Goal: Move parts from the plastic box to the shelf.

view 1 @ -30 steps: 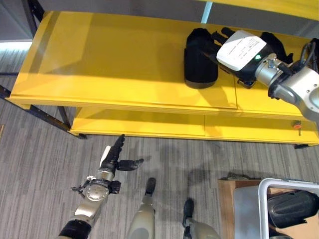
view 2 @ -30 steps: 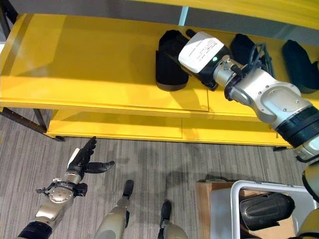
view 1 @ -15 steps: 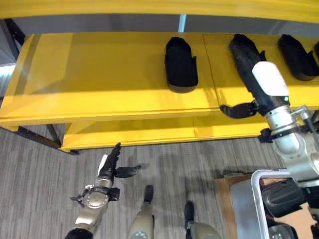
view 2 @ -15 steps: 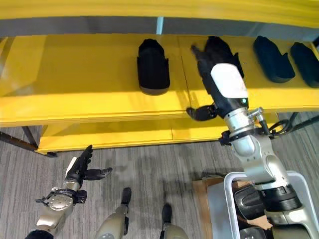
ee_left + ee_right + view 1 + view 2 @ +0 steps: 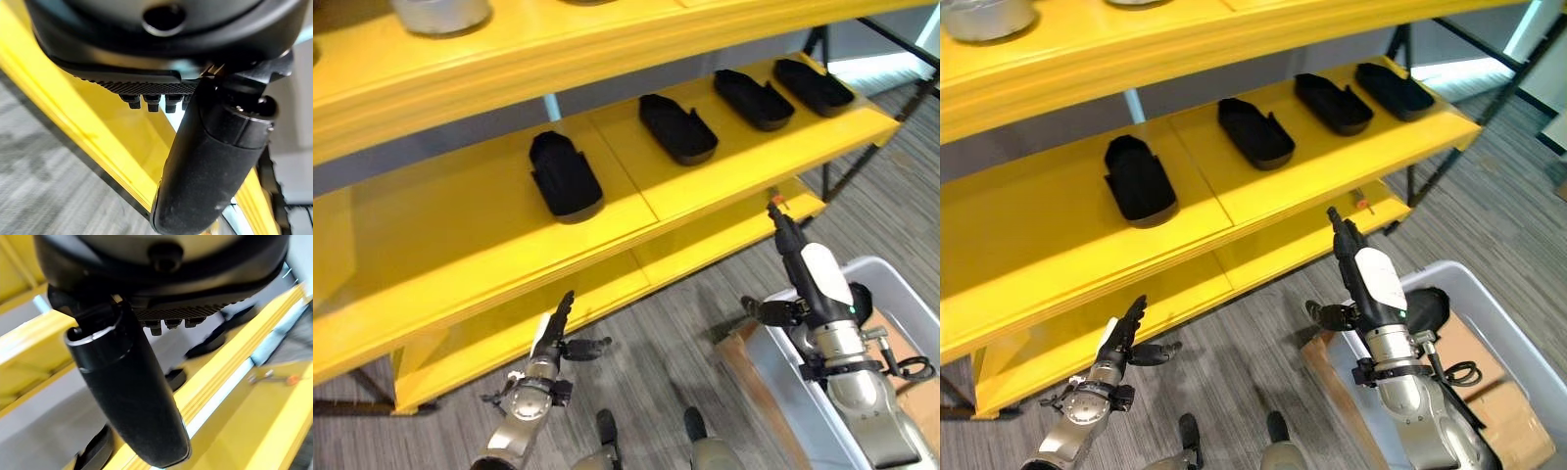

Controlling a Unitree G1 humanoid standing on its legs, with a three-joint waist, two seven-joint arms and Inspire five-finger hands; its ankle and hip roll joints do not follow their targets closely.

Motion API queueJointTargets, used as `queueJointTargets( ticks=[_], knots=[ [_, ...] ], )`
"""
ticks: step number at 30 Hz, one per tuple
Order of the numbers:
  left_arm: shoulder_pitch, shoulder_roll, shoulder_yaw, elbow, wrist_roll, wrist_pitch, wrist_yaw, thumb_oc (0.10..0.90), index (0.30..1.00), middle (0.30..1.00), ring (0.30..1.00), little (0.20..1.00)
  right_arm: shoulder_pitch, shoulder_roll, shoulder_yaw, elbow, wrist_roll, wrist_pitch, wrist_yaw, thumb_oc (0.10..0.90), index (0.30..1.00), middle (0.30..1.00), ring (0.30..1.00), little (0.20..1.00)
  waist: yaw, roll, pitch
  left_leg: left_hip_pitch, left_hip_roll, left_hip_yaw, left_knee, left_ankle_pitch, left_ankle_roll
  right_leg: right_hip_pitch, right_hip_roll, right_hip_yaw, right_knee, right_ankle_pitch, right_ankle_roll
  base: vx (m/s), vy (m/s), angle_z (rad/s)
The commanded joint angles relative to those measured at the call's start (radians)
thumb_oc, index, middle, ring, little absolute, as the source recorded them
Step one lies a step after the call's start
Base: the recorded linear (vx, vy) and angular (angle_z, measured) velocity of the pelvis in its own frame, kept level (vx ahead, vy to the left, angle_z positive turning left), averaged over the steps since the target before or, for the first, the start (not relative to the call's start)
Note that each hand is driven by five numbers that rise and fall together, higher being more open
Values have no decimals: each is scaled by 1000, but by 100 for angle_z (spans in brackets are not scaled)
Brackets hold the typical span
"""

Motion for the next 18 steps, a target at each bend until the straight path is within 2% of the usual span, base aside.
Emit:
queueJointTargets(
  ticks=[1, 2, 3, 4, 5, 6, 9, 10, 12, 13, 14, 18],
  knots=[
    [-40, 39, 16, -42, 35, -118, 51, 900, 1000, 1000, 1000, 1000, -101, -32, 0, -23, -62, -46, -106, 900, 1000, 1000, 1000, 1000, 46, -2, -42, 32, 68, 26, 110, -146, -15, -83, -122, -138, 119, 118, 71, -102, 141, -141],
    [-37, 40, 20, -49, 26, -116, 55, 900, 1000, 1000, 1000, 1000, -114, -37, 12, -21, -72, -45, -116, 900, 1000, 1000, 1000, 1000, 62, 9, -34, 37, 81, 57, 110, -144, -16, -87, -163, -251, 141, 125, 49, -112, 148, -303],
    [-24, 42, 30, -61, 18, -115, 55, 900, 1000, 1000, 1000, 1000, -139, -47, 34, -11, -77, -42, -115, 900, 1000, 1000, 1000, 1000, 79, 15, -24, 56, 105, 113, 114, -150, -25, -76, -231, -426, 159, 126, 31, 15, -213, -272],
    [10, 47, 55, -69, 14, -114, 44, 900, 1000, 1000, 1000, 1000, -173, -61, 60, 12, -98, -29, -110, 900, 1000, 1000, 1000, 1000, 103, -12, -44, 77, 144, 153, 153, -179, -65, -20, -243, -505, 68, 125, 59, 18, -343, -257],
    [13, 46, 56, -65, 13, -114, 39, 900, 1000, 1000, 1000, 1000, -167, -63, 55, 11, -96, -28, -107, 900, 1000, 1000, 1000, 1000, 99, -21, -50, 62, 158, 172, 164, -154, -68, -20, -227, -496, 48, 131, 43, 68, -408, -130],
    [19, 40, 60, -65, 6, -114, 35, 900, 1000, 1000, 1000, 1000, -161, -67, 49, 0, -98, -31, -106, 900, 1000, 1000, 1000, 1000, 95, -20, -59, 64, 172, 179, 168, -148, -76, -17, -215, -490, 38, 130, 42, 30, -300, -104],
    [72, 27, 77, -85, -4, -116, 16, 900, 1000, 1000, 1000, 1000, -131, -87, 33, -21, -72, -47, -89, 900, 1000, 1000, 1000, 1000, 66, 0, -86, 106, 249, 238, 155, -113, -119, -6, -143, -465, 13, 85, 28, 113, -266, -20],
    [76, 24, 75, -85, -2, -115, 11, 900, 1000, 1000, 1000, 1000, -125, -90, 30, -20, -68, -50, -89, 900, 1000, 1000, 1000, 1000, 60, 9, -91, 126, 264, 228, 145, -119, -138, -3, -124, -442, 19, 57, 32, 125, -221, -47],
    [82, 15, 74, -85, -2, -116, 4, 900, 1000, 1000, 1000, 1000, -112, -99, 18, -30, -63, -55, -89, 900, 1000, 1000, 1000, 1000, 49, 21, -90, 138, 293, 245, 137, -97, -155, -10, -94, -429, 31, 33, 18, 55, -191, -79],
    [81, 11, 72, -84, -4, -117, 3, 900, 1000, 1000, 1000, 1000, -102, -104, 9, -36, -61, -61, -94, 900, 1000, 1000, 1000, 1000, 43, 28, -89, 142, 312, 253, 135, -82, -166, -15, -76, -428, 35, 23, 10, 21, -306, -56],
    [80, -1, 62, -82, -8, -118, -1, 900, 1000, 1000, 1000, 1000, -81, -121, -12, -49, -61, -65, -108, 900, 1000, 1000, 1000, 1000, 25, 43, -86, 145, 354, 273, 139, -41, -192, -19, -38, -417, 35, 1, -2, 25, -281, -22],
    [84, -12, 54, -81, -5, -118, -2, 900, 1000, 1000, 1000, 1000, -64, -132, -41, -64, -59, -69, -124, 900, 1000, 1000, 1000, 1000, 16, 66, -81, 157, 386, 292, 132, -1, -215, -31, -4, -402, 44, -12, -15, 13, -123, -25]
  ],
)
